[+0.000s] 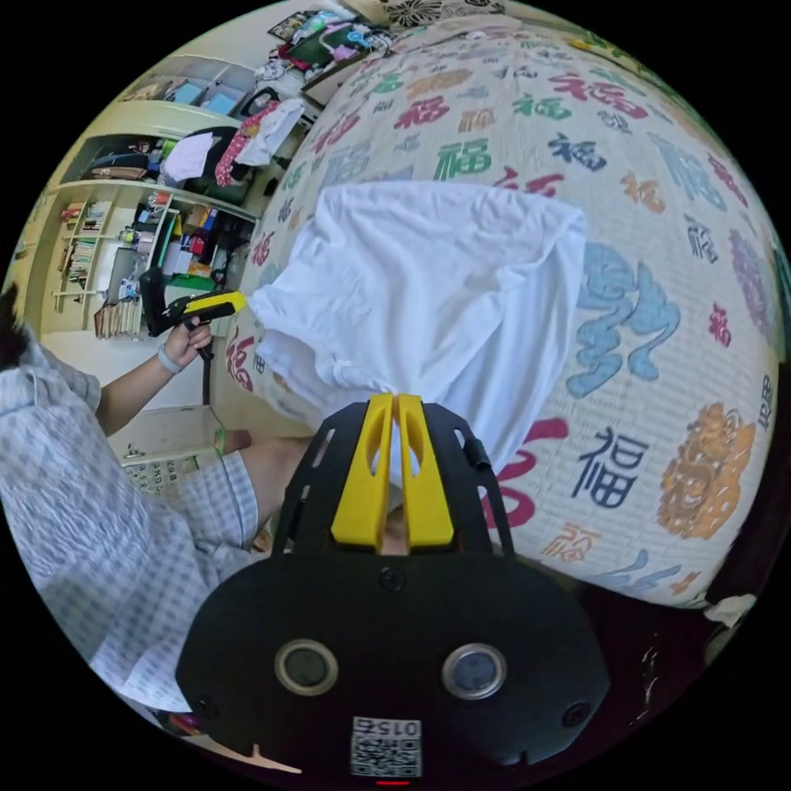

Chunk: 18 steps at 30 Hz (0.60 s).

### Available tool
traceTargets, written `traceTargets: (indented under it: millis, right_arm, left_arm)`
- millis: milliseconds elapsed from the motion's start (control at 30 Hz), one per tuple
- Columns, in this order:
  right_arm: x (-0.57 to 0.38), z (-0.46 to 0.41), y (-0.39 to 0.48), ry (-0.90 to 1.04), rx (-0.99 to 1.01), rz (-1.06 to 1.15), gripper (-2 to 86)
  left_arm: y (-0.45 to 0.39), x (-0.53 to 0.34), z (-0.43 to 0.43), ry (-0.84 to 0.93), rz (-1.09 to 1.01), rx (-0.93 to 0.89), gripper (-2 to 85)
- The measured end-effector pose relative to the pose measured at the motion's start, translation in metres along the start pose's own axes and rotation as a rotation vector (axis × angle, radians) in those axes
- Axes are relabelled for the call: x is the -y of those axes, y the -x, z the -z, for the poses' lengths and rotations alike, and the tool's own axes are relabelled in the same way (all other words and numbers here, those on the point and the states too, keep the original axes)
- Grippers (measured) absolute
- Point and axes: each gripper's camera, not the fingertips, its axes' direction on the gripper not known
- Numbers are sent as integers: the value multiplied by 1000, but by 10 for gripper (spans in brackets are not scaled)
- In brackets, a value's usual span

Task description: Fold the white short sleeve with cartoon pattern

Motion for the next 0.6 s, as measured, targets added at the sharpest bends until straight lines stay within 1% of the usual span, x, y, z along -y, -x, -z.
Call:
traceTargets:
  millis: [133,233,367,433,500,600]
  right_arm:
    - [-36,-37,1,75,-2,-18,-2]
    - [-49,-56,-3,119,-6,-24,0]
    - [-53,-91,-19,165,-27,-64,4]
    - [-53,-100,-24,188,-35,-66,10]
    - [-56,-102,-26,215,-53,-49,15]
    - [-60,-92,-23,259,-135,-2,27]
  left_arm:
    - [-3,-45,-12,57,109,0,-5]
    - [-4,-63,-20,93,152,3,-6]
    - [-5,-70,-38,134,181,38,-6]
    - [-4,-72,-51,192,189,81,-4]
    - [-3,-72,-55,245,197,68,1]
    - [-6,-62,-42,291,190,99,37]
